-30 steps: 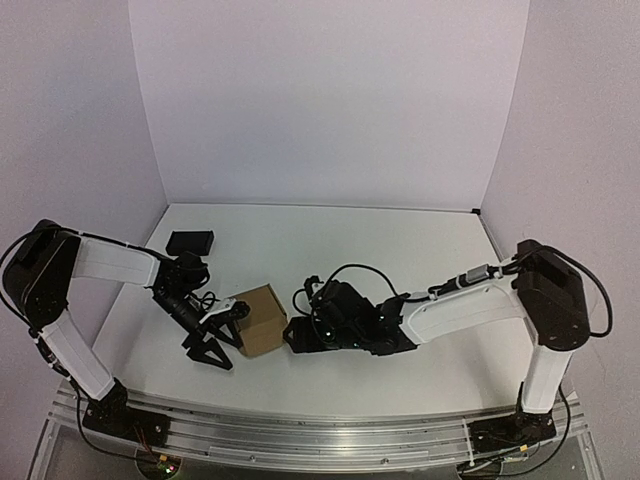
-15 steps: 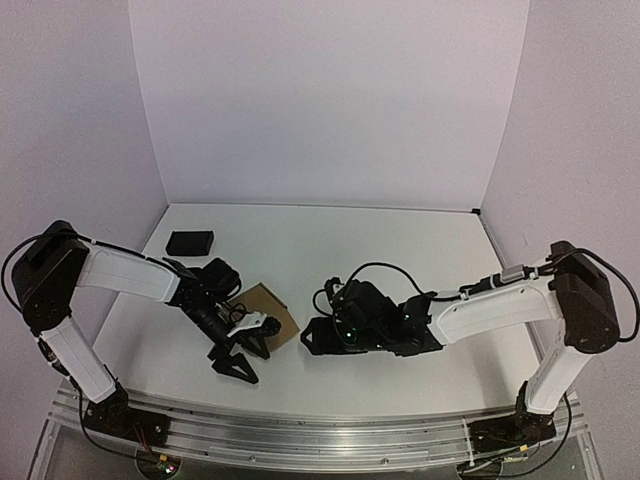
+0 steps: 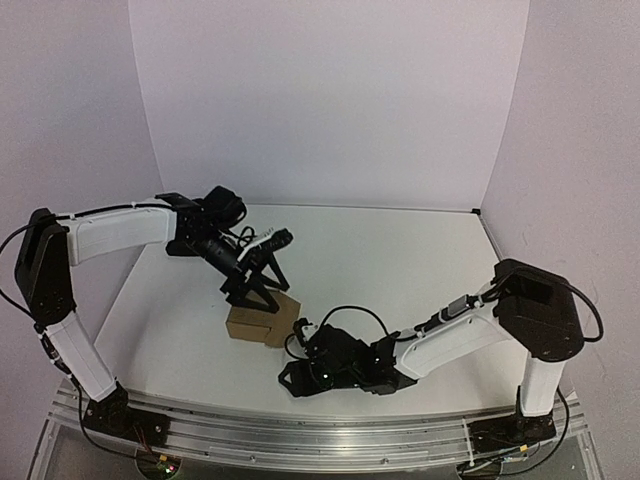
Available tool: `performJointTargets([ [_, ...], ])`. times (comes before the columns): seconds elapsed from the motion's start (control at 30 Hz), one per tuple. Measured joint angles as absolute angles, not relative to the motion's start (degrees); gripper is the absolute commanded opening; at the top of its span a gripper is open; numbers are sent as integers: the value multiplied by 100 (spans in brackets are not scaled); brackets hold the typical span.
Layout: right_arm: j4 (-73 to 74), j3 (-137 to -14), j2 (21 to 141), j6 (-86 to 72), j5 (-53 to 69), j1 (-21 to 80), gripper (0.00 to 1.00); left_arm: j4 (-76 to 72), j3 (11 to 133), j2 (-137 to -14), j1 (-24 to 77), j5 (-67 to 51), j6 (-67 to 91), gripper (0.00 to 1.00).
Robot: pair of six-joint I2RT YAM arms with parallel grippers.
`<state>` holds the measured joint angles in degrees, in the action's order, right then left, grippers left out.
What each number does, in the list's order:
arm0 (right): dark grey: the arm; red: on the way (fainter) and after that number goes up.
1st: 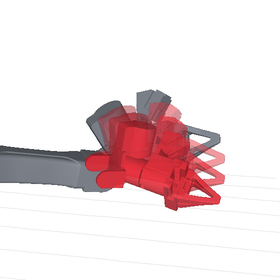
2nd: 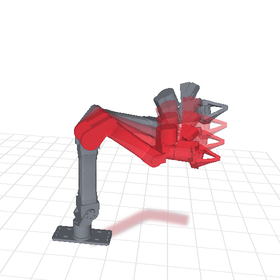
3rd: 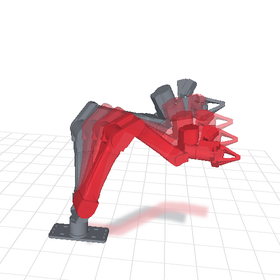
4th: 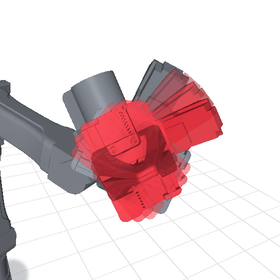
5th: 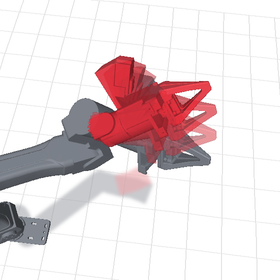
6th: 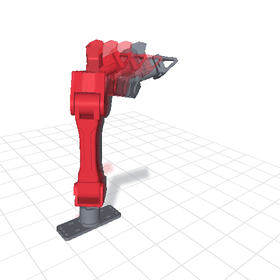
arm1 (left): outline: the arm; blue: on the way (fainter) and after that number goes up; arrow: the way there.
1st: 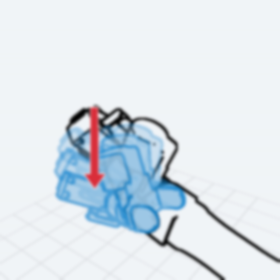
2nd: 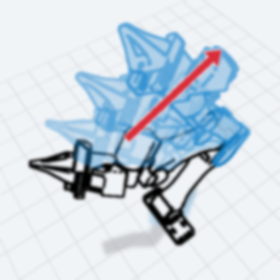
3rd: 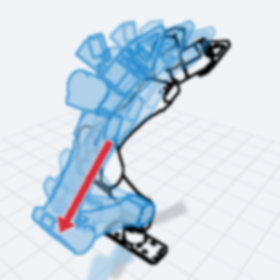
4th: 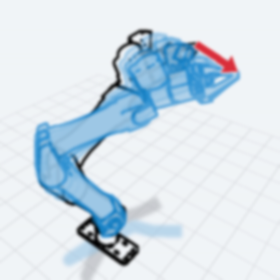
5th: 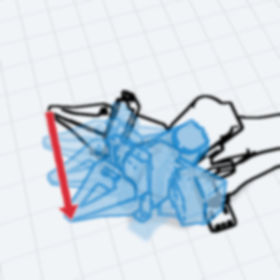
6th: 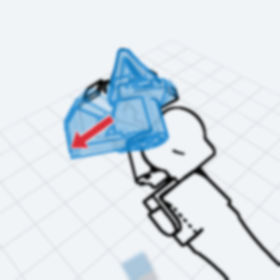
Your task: Fold the paper box
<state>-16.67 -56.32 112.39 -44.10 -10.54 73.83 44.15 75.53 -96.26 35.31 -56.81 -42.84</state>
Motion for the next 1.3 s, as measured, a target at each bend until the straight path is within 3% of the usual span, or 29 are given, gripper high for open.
performJointTargets([
  [0.17,-2148,-5652,11445,-4019,-1370,7498,53,4242,7993,-10034,2828,-4418,-4346,100],
  [0.47,-2850,-5677,11780,-3780,-1459,6814,51,4236,7292,-10291,2920,-2988,-5726,100],
  [0.77,-3365,-5699,12018,-3751,-1855,6815,51,3685,6278,-9650,3078,-2776,-6640,100],
  [1.3,-3856,-5688,12162,-3133,-2590,6812,43,4270,6265,-9717,3100,-3135,-7148,98],
])
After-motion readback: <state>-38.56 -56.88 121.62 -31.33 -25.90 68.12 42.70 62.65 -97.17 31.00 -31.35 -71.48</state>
